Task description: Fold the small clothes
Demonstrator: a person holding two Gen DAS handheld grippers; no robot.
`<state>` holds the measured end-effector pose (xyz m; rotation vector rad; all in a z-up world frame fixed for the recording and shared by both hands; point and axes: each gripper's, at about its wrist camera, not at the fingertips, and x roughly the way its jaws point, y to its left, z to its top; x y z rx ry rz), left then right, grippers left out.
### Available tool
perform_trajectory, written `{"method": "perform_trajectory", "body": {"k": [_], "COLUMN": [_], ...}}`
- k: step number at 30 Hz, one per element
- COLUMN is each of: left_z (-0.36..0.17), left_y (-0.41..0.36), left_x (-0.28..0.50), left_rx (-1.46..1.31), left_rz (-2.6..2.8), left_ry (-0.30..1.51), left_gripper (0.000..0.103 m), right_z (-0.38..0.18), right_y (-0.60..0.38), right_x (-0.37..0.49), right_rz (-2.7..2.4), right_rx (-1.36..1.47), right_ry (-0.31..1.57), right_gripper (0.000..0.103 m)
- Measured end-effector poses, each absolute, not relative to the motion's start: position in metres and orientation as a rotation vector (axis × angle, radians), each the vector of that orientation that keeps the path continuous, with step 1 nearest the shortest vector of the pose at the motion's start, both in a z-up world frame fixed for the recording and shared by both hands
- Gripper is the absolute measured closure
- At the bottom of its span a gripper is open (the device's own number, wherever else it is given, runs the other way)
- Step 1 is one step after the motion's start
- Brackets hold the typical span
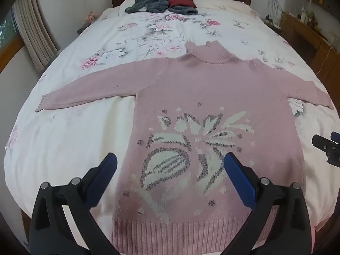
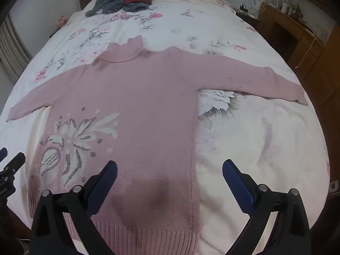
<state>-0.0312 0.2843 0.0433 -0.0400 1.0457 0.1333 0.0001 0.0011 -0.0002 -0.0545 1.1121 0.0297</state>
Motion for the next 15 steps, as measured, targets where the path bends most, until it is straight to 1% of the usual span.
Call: {"method": "perform_trajectory", "body": {"k": [15], "left_z": [0.041], "left_y": [0.2866], "left_x": [-0.0299], "left_rx": [-0.029], "left_rz": [0.133], "left_ry": [1.036], "left_gripper": [0.003], "right_z": [0.0013], "right_y": [-0.0002], "right_x": [0.0003], "right_rz": [0.03], "right_rx": [-0.046], "right_ry": [1.114], "right_gripper": [0.004]}}
